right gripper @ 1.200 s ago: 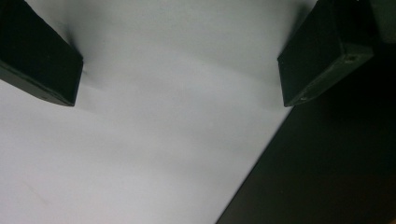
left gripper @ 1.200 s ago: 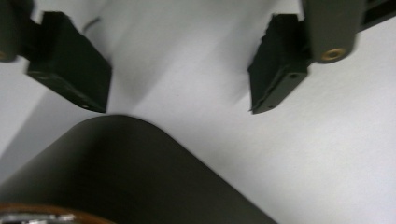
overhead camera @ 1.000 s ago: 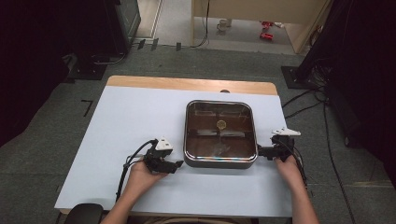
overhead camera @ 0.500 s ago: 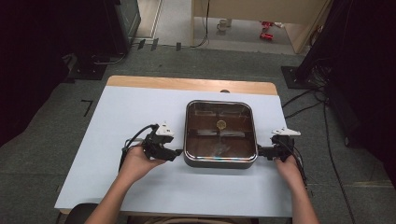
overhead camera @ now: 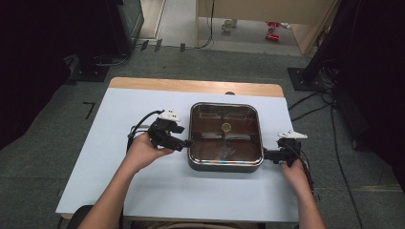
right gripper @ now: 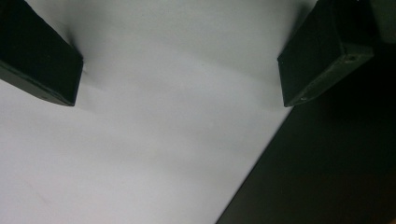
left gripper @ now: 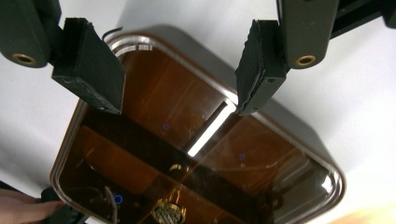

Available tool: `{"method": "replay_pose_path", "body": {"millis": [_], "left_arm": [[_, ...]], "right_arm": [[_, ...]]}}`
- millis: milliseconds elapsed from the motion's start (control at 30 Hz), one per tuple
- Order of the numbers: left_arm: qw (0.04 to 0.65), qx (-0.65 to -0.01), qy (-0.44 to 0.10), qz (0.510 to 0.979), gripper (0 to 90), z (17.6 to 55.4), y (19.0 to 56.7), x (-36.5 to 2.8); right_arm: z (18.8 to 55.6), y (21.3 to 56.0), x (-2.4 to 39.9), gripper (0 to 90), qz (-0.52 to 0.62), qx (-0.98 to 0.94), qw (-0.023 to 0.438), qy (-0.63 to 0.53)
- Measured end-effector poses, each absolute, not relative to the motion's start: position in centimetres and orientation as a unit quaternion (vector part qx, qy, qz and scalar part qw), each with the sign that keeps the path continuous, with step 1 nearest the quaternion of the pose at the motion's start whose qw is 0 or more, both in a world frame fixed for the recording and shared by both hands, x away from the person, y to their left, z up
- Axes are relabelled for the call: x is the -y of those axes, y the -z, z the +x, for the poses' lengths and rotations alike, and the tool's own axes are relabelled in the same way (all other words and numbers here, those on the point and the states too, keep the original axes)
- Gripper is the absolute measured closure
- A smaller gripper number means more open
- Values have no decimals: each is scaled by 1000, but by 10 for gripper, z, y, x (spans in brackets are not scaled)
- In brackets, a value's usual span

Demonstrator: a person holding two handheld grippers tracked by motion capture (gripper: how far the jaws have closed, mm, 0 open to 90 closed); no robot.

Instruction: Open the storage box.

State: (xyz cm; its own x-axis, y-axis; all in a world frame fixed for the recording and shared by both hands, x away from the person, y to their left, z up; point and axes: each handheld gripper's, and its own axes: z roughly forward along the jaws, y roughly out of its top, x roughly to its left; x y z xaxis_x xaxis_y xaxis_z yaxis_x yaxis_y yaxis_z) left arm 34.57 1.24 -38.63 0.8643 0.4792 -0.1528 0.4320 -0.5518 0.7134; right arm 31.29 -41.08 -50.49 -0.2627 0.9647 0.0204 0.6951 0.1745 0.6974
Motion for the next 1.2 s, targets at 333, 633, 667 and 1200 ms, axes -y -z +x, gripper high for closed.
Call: {"method": "replay_pose_path", "body": {"millis": [333, 633, 667, 1200], "left_arm": [[406, -230, -31, 884, 325, 361, 379, 24], [401, -207, -31, 892, 320, 375, 382, 56], [402, -203, -29, 892, 321, 376, 383, 60], [369, -162, -42, 914, 359, 391, 406, 120]], "right_arm": [[313, 505, 411, 0, 566, -734, 220, -305], [313, 505, 411, 0, 566, -734, 220, -305], [313, 505, 411, 0, 566, -734, 220, -305], [313, 505, 411, 0, 566, -733, 220, -306]]}}
